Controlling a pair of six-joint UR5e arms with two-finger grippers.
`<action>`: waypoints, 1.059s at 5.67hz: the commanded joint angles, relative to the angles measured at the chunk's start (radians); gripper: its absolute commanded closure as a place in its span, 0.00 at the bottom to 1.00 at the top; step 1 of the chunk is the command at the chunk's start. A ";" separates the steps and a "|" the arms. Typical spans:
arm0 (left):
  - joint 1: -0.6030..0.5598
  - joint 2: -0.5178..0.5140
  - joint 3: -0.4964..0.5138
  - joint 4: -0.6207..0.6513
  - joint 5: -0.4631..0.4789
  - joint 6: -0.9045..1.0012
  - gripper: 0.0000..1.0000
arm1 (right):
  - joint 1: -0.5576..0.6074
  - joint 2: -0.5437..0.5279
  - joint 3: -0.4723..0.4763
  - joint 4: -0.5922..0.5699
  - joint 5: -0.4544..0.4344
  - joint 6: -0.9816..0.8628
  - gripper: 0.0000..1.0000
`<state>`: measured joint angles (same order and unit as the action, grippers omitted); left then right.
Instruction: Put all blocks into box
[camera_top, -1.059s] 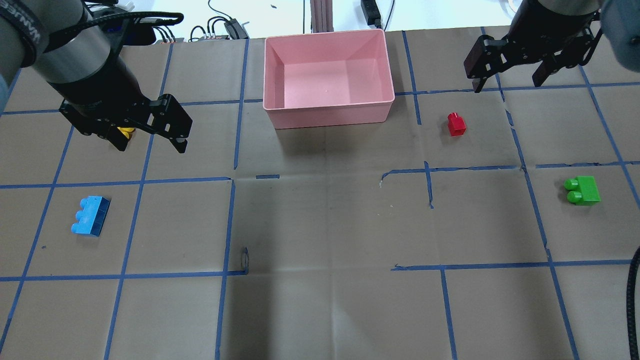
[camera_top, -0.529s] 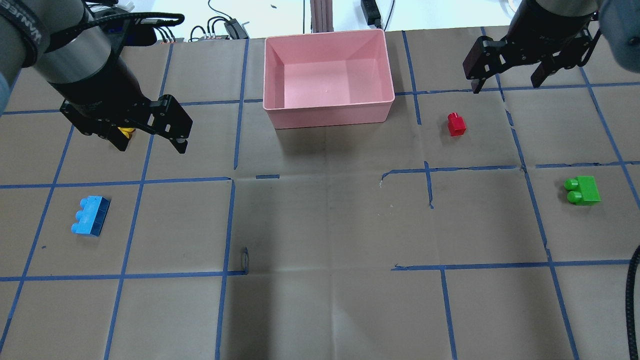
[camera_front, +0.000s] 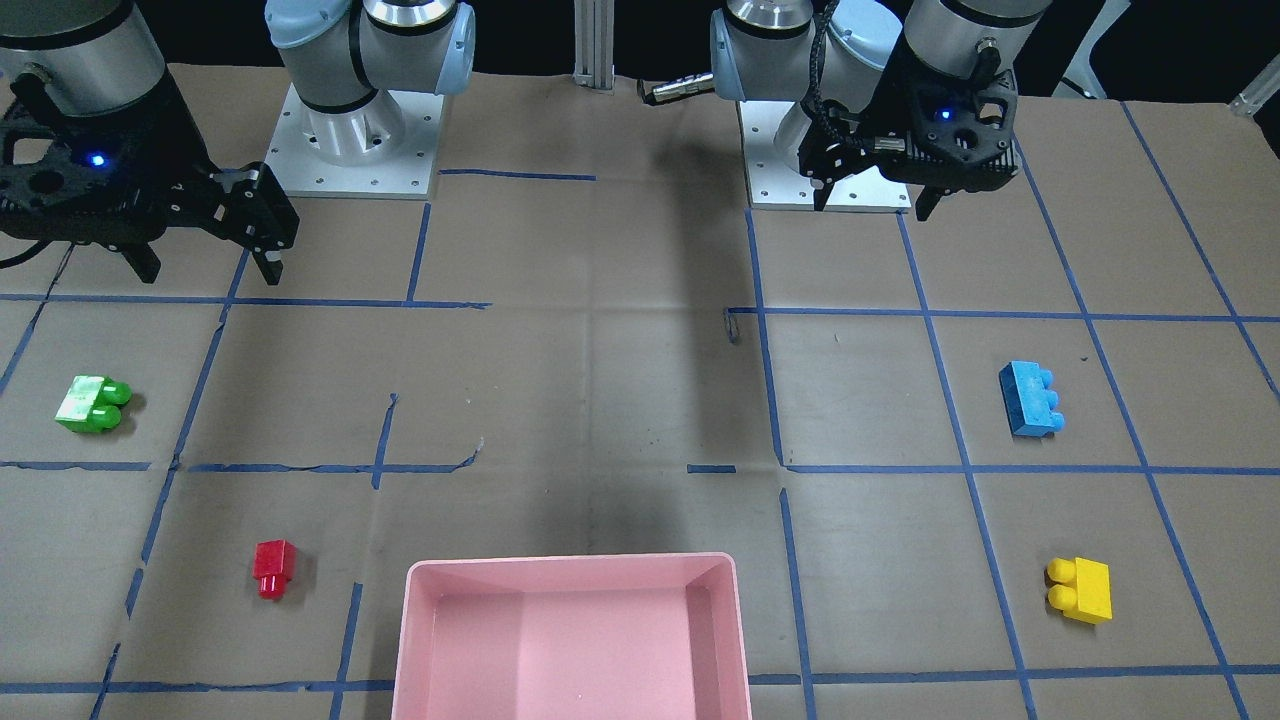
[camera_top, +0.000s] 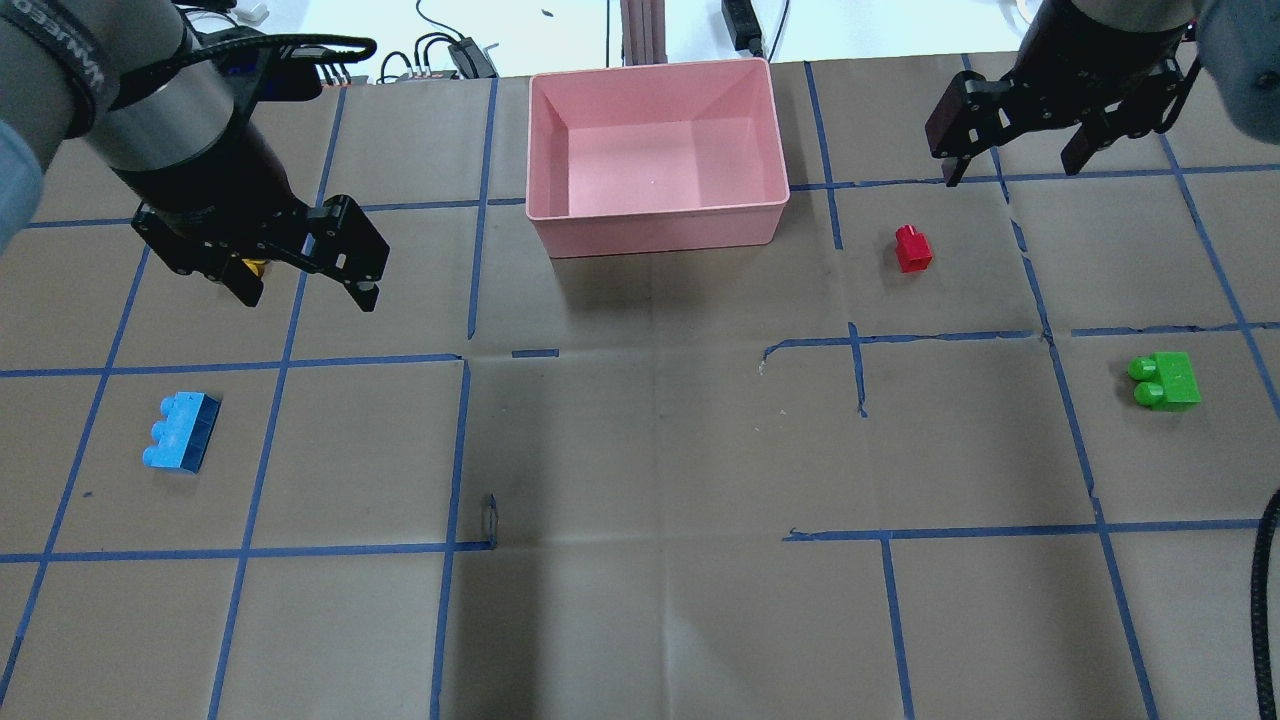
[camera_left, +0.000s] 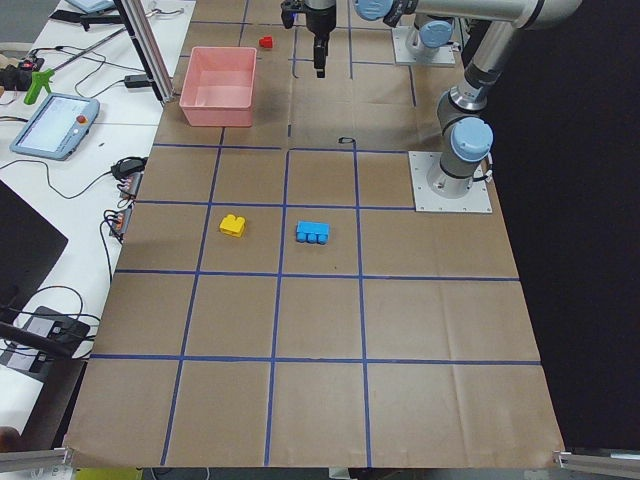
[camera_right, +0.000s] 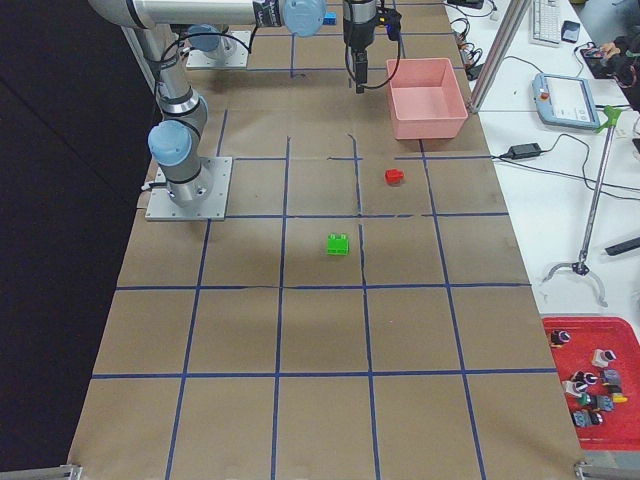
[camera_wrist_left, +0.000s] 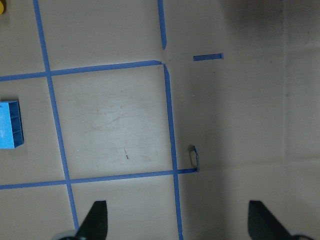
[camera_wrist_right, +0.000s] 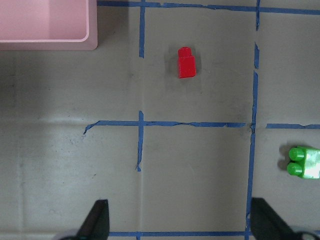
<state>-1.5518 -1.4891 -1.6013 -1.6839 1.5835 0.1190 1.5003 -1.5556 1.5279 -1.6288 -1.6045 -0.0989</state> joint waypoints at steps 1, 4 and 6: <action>0.041 0.006 -0.002 0.047 0.033 0.095 0.00 | 0.000 0.000 0.001 0.009 -0.002 0.004 0.00; 0.394 -0.005 -0.032 0.104 0.055 0.460 0.00 | -0.006 0.002 0.003 0.009 0.006 0.002 0.00; 0.569 -0.060 -0.126 0.270 0.023 0.565 0.00 | -0.098 0.000 0.018 0.010 0.004 -0.252 0.00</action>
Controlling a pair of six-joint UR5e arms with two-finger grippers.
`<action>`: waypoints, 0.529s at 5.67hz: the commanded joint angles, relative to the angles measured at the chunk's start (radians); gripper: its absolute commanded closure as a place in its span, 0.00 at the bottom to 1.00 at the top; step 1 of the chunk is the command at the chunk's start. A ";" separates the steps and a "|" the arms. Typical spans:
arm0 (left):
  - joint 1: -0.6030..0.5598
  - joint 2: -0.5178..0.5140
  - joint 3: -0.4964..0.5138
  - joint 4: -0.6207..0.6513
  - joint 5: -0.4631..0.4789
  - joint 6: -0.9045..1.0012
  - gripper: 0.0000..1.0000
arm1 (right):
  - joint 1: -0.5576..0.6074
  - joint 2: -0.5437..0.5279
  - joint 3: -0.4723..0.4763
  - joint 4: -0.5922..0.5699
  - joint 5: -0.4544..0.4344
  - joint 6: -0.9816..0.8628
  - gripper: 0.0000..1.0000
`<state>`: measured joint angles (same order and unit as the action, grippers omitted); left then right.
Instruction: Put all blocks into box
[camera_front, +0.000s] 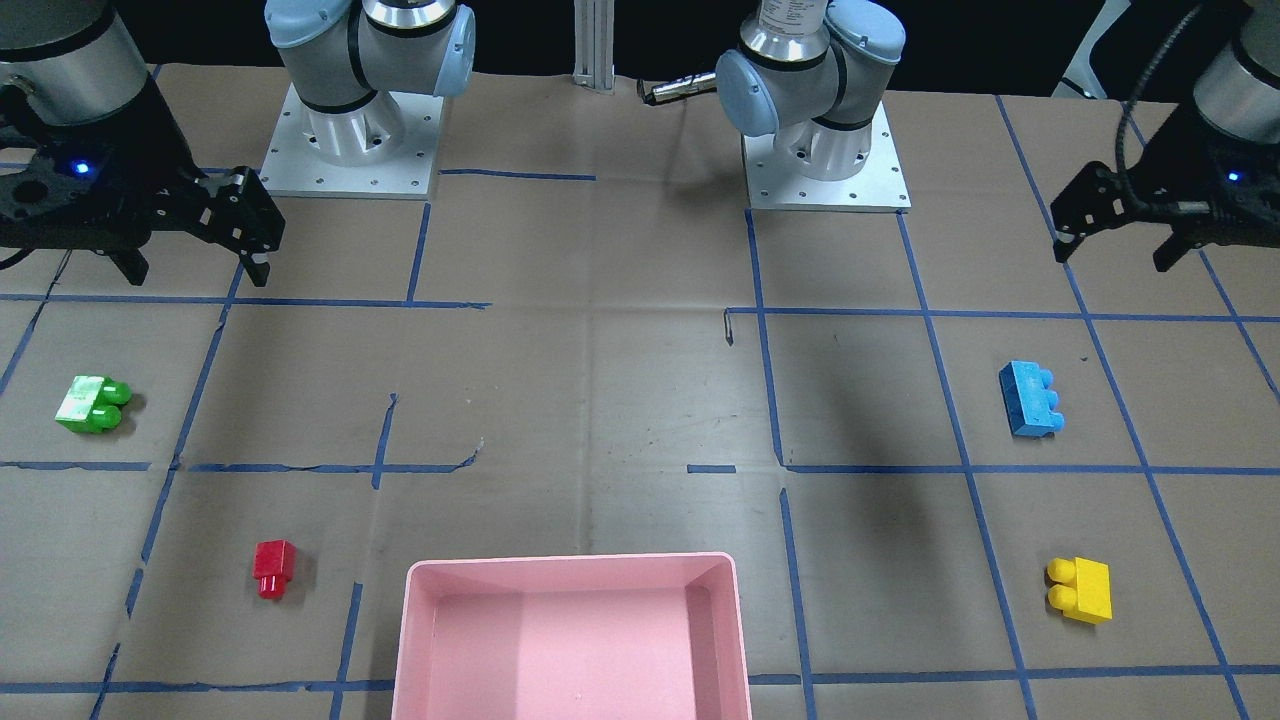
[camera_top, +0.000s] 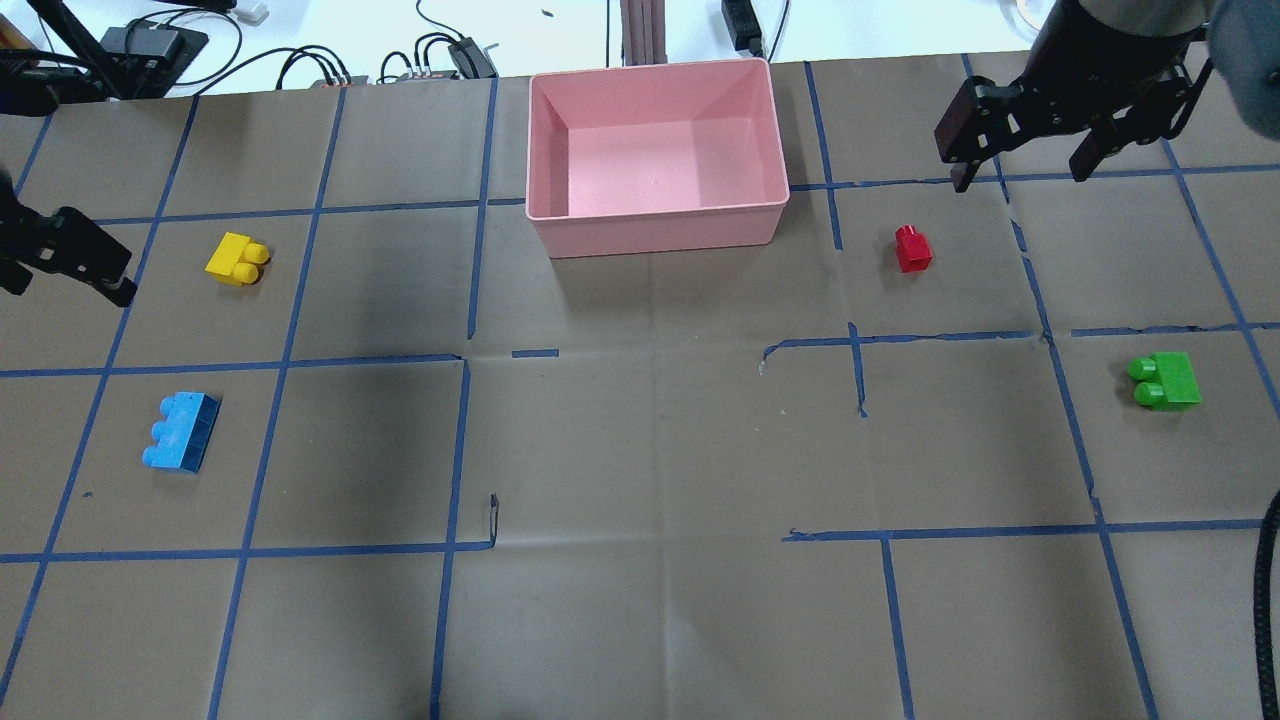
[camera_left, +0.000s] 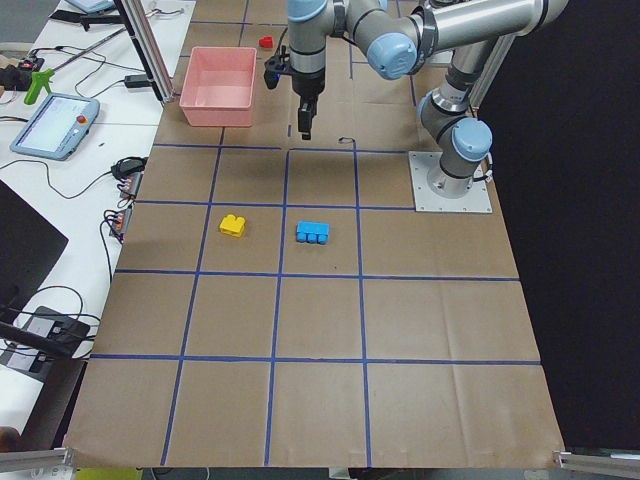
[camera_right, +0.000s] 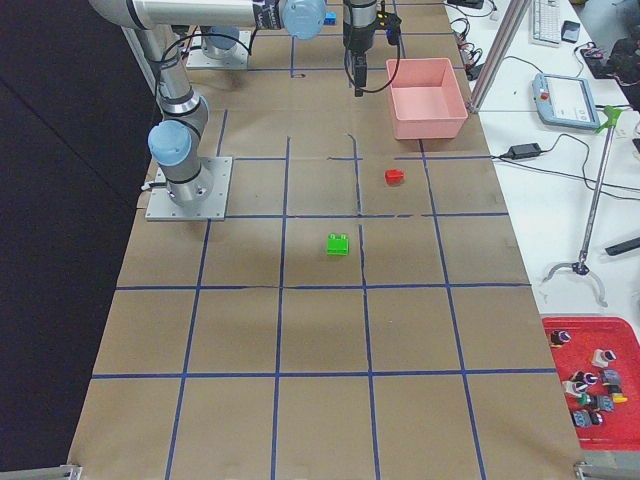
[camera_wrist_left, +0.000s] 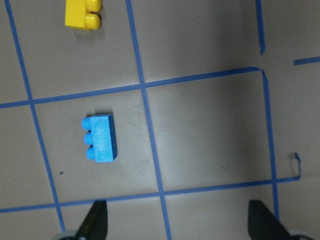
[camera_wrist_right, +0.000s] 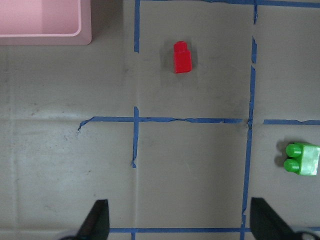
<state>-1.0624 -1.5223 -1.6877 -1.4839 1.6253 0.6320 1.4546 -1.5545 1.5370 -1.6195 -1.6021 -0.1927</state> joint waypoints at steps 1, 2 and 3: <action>0.110 -0.067 -0.068 0.130 -0.048 0.054 0.01 | -0.138 -0.010 0.034 0.001 0.002 -0.250 0.00; 0.111 -0.112 -0.114 0.216 -0.050 0.051 0.01 | -0.231 -0.012 0.066 0.003 0.008 -0.327 0.00; 0.113 -0.169 -0.195 0.370 -0.050 0.049 0.01 | -0.300 -0.012 0.084 -0.010 0.110 -0.329 0.00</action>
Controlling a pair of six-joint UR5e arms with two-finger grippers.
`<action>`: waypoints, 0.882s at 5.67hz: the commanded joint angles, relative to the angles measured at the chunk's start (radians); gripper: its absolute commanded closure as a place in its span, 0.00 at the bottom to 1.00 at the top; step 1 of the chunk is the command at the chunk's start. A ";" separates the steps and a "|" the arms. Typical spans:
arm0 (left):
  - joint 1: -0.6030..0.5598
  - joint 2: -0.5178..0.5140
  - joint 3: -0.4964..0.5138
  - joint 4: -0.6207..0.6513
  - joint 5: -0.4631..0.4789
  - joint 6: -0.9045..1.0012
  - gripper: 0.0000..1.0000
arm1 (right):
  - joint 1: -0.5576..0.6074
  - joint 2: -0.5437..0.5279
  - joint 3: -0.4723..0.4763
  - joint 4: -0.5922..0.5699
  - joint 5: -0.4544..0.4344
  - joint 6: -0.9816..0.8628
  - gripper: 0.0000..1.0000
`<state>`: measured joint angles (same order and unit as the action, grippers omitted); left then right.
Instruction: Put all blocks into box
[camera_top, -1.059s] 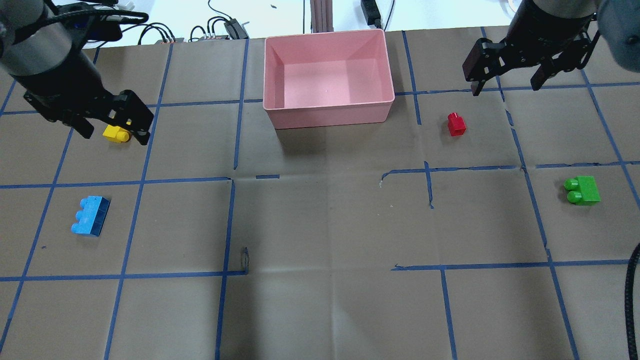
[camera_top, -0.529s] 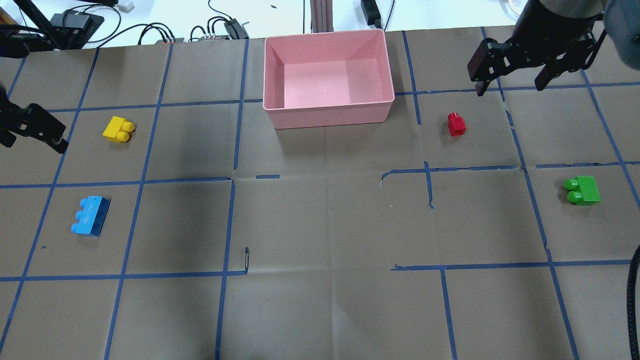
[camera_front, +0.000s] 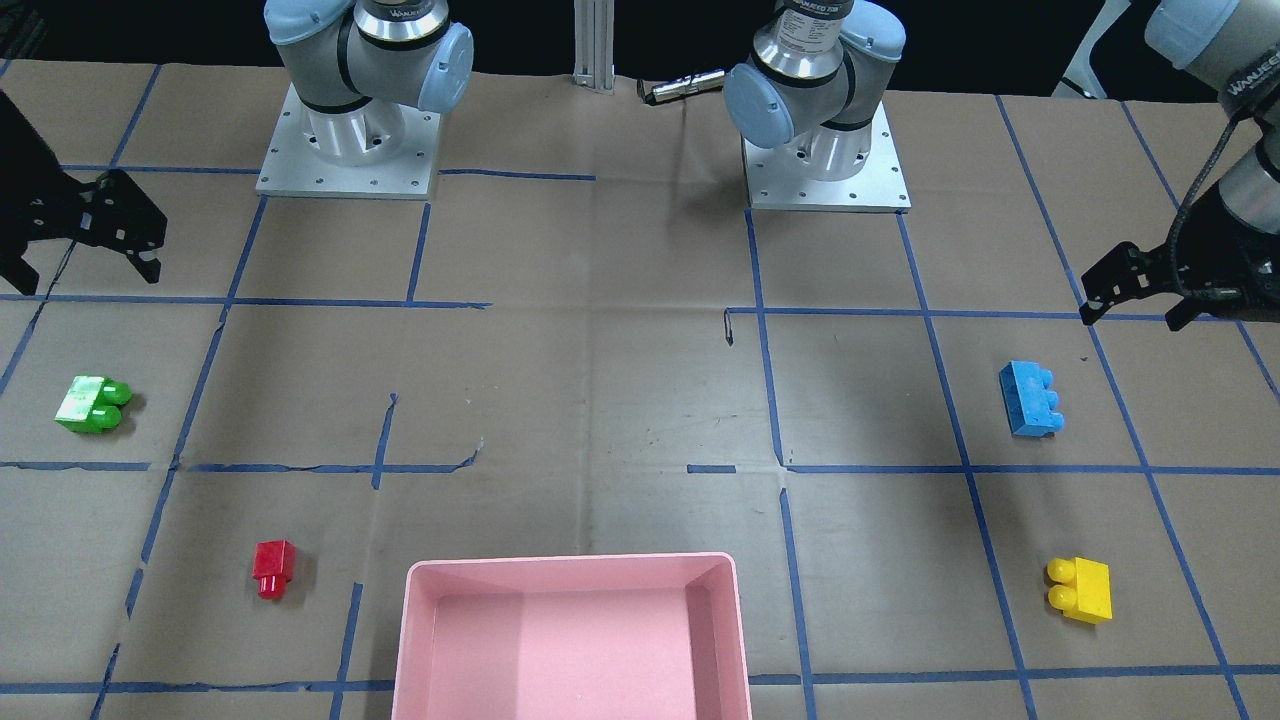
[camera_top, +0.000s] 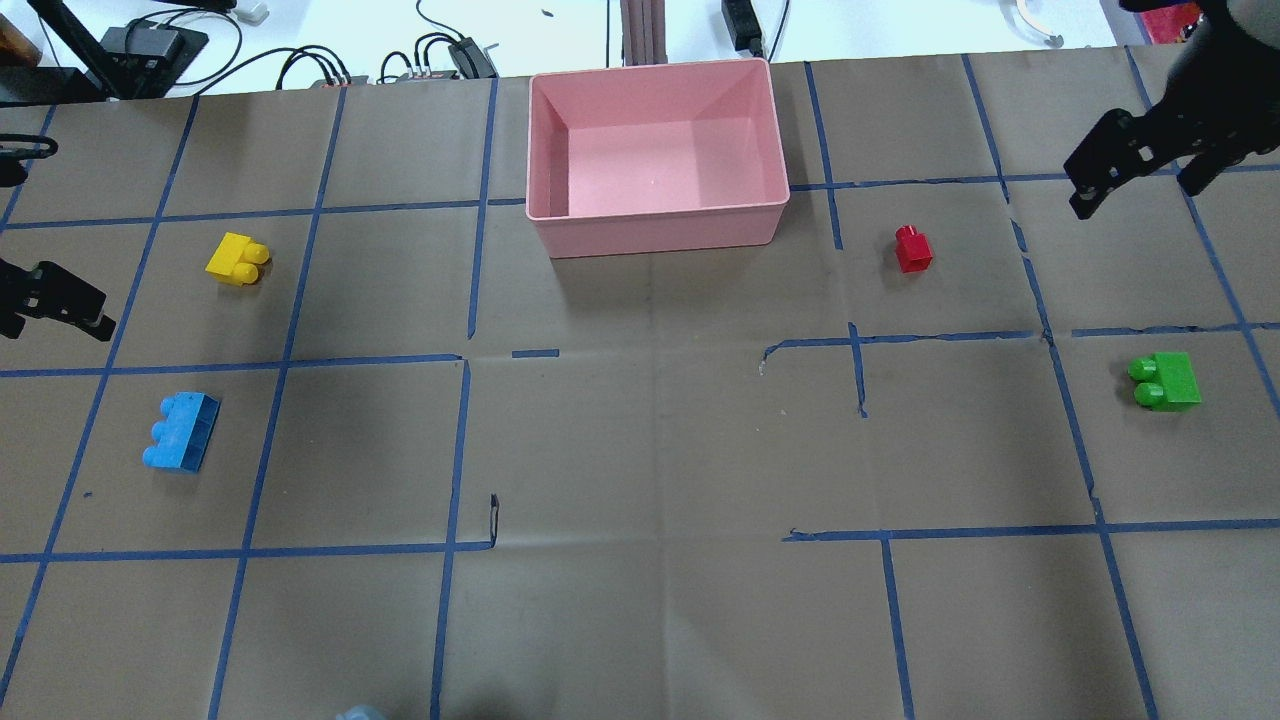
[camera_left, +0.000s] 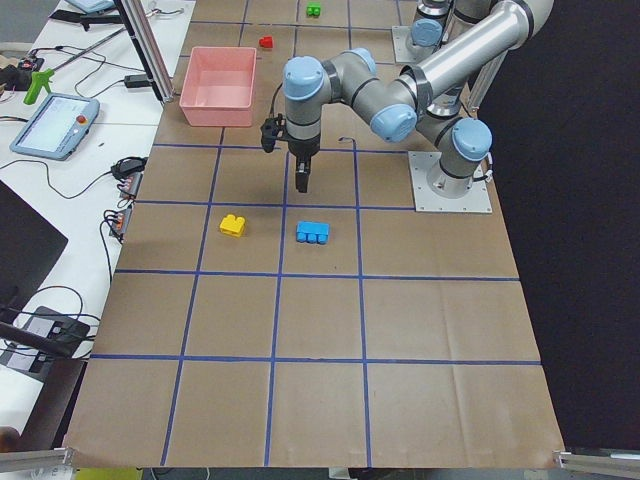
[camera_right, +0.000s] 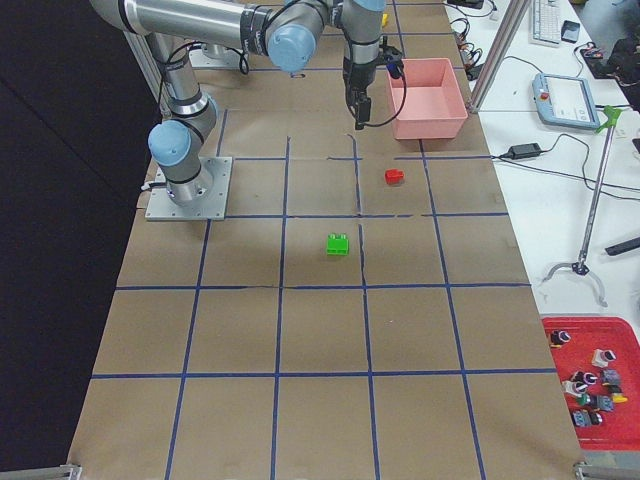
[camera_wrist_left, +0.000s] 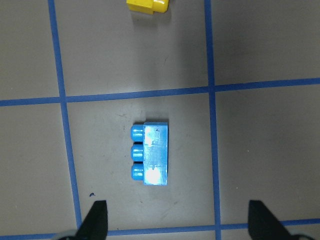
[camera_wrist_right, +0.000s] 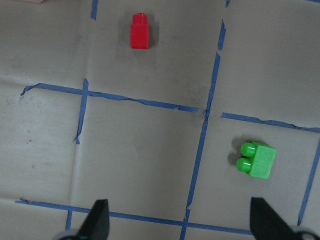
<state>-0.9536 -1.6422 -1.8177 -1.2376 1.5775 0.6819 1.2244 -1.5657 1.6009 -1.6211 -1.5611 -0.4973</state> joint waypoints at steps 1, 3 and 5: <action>0.003 -0.097 -0.130 0.235 -0.001 -0.002 0.01 | -0.112 -0.001 0.022 -0.005 0.093 -0.024 0.00; 0.009 -0.158 -0.144 0.300 -0.005 -0.004 0.01 | -0.167 -0.014 0.077 0.006 -0.040 -0.020 0.00; 0.036 -0.261 -0.152 0.392 -0.025 -0.005 0.01 | -0.234 0.010 0.192 -0.310 -0.036 -0.024 0.00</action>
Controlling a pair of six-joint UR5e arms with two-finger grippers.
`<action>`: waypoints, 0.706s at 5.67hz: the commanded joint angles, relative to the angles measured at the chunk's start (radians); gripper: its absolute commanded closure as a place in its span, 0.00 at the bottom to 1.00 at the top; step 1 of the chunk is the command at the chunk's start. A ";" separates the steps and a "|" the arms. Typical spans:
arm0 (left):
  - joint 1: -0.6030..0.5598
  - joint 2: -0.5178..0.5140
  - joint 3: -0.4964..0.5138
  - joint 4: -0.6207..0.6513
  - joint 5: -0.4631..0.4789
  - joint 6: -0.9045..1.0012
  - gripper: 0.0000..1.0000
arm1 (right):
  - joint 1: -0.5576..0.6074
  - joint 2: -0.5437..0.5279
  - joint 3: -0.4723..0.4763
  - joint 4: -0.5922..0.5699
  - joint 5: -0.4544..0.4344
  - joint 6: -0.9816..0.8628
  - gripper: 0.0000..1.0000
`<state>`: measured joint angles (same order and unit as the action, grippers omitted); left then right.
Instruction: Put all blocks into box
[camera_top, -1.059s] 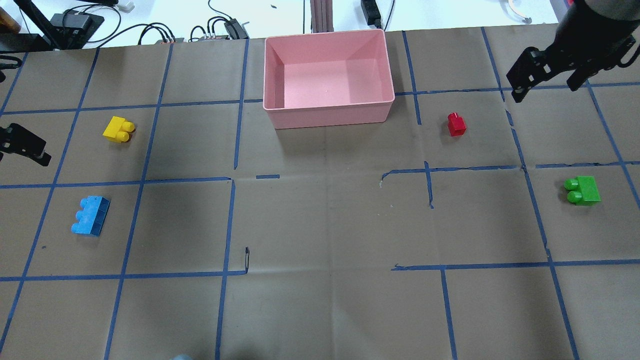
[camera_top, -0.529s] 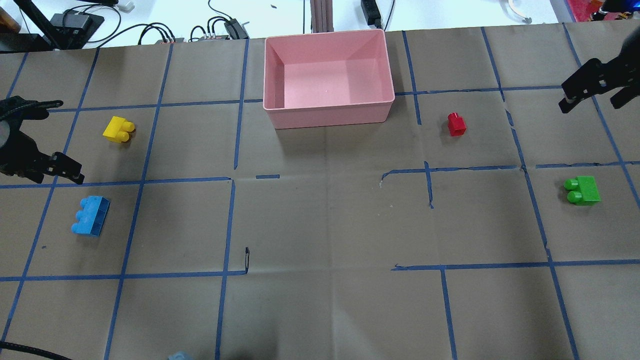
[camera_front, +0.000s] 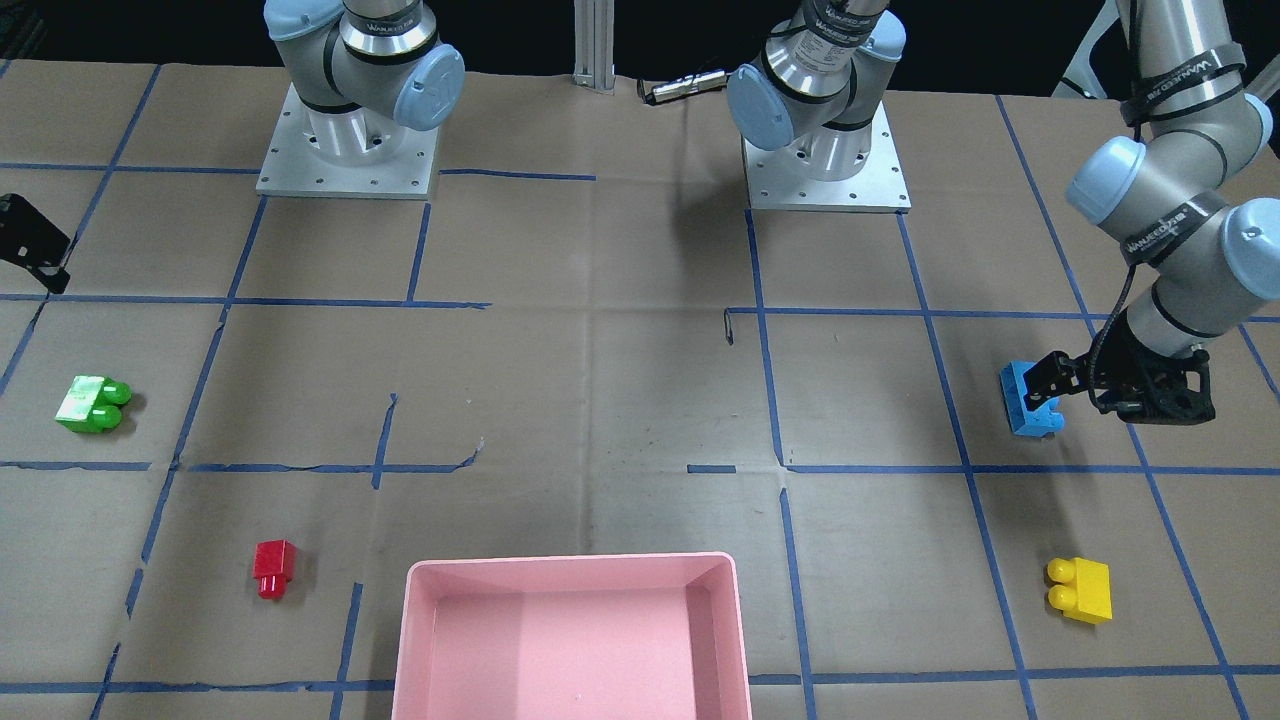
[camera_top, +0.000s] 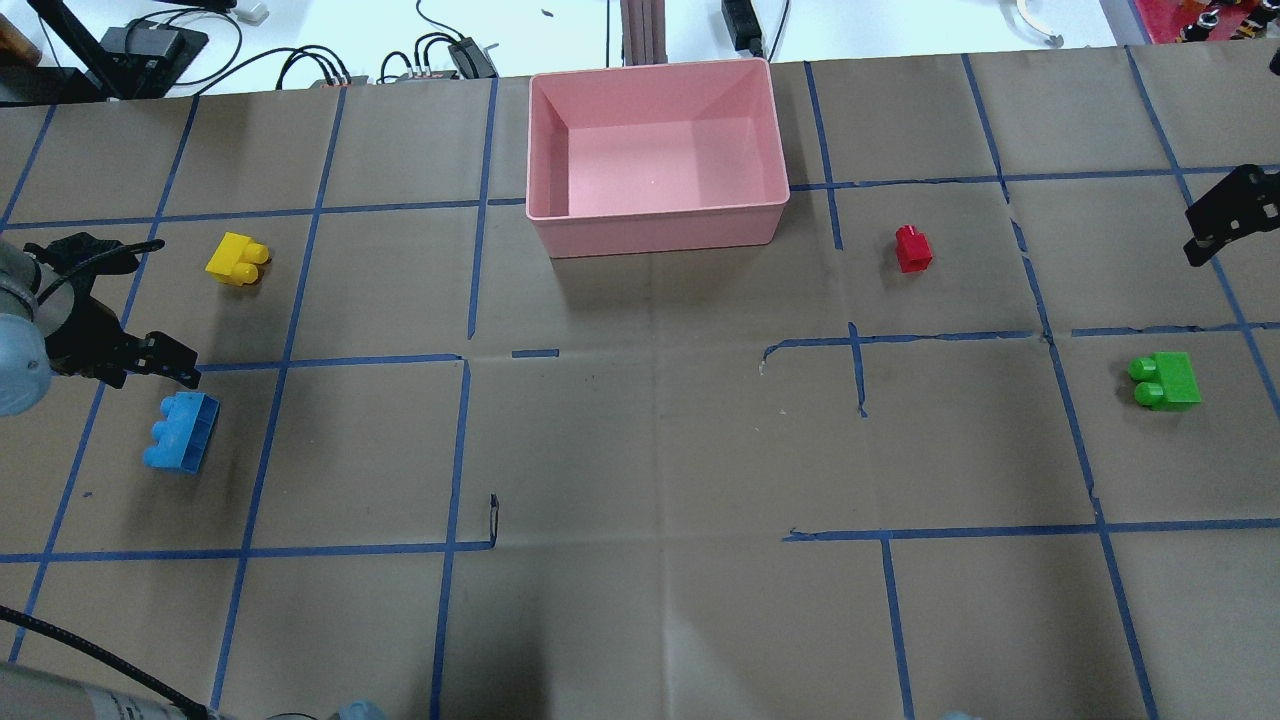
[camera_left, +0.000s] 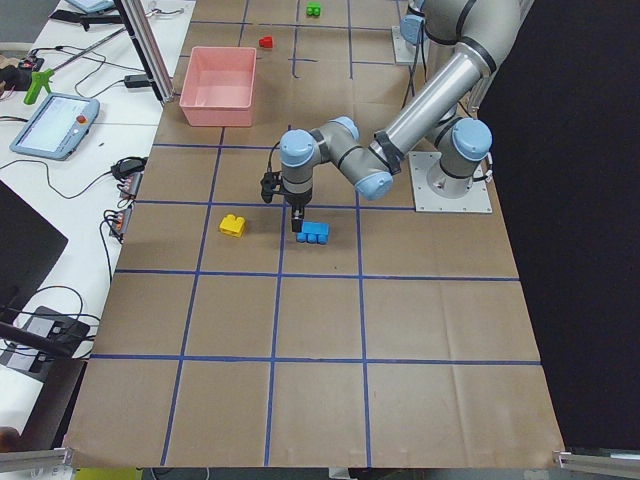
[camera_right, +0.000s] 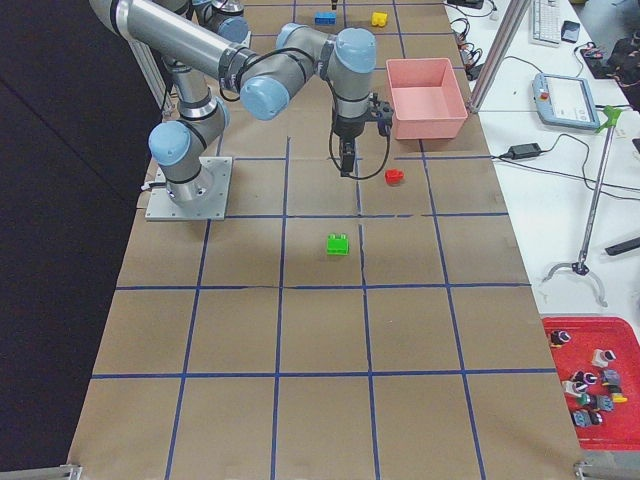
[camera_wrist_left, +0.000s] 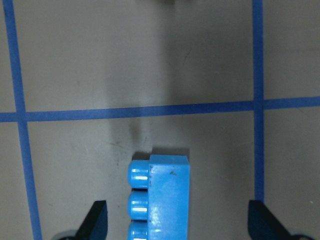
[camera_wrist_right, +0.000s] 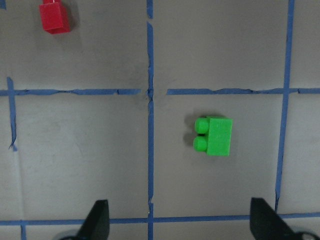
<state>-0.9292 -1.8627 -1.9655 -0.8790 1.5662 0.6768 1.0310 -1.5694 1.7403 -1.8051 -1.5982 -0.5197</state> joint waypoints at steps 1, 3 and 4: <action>0.013 -0.044 -0.022 0.035 -0.014 -0.002 0.01 | -0.080 0.053 0.130 -0.160 0.033 0.001 0.00; 0.015 -0.044 -0.075 0.067 -0.011 -0.008 0.01 | -0.085 0.162 0.178 -0.312 0.060 0.000 0.01; 0.015 -0.044 -0.075 0.068 -0.005 -0.007 0.01 | -0.116 0.231 0.239 -0.386 0.061 0.000 0.01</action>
<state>-0.9148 -1.9062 -2.0355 -0.8142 1.5571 0.6697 0.9365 -1.4013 1.9320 -2.1135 -1.5410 -0.5192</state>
